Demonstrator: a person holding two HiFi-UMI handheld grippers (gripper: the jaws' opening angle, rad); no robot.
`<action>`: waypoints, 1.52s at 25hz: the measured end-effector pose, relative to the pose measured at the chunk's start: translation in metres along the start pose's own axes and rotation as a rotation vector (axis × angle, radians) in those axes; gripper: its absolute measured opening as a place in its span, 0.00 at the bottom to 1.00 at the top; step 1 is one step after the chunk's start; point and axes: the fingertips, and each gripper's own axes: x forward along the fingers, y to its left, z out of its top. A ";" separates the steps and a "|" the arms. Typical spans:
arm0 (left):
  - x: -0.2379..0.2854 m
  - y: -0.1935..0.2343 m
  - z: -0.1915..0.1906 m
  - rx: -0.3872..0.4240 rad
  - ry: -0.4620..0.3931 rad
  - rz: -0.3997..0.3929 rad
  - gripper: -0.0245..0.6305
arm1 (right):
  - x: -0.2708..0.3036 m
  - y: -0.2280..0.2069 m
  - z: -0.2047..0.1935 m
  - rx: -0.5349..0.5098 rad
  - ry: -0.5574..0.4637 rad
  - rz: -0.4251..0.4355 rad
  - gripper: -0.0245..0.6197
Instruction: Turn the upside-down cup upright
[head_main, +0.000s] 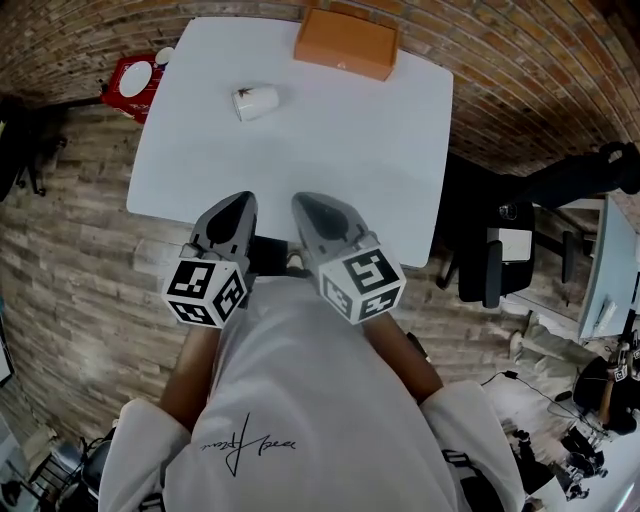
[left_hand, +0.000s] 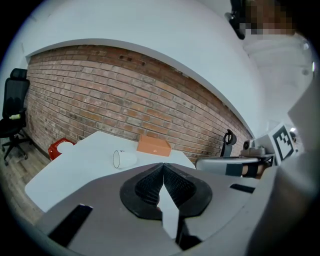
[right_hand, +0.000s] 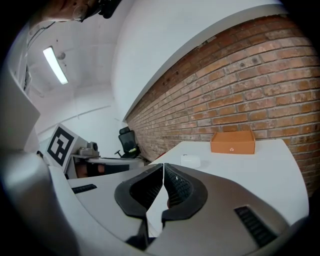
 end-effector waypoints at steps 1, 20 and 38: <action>0.004 0.003 0.002 -0.002 0.003 0.002 0.05 | 0.005 -0.003 0.002 0.004 0.002 0.002 0.07; 0.060 0.059 0.010 -0.076 0.056 0.027 0.05 | 0.081 -0.043 0.009 0.027 0.068 0.023 0.07; 0.108 0.098 0.007 -0.149 0.118 0.015 0.05 | 0.142 -0.069 0.014 0.030 0.117 0.011 0.07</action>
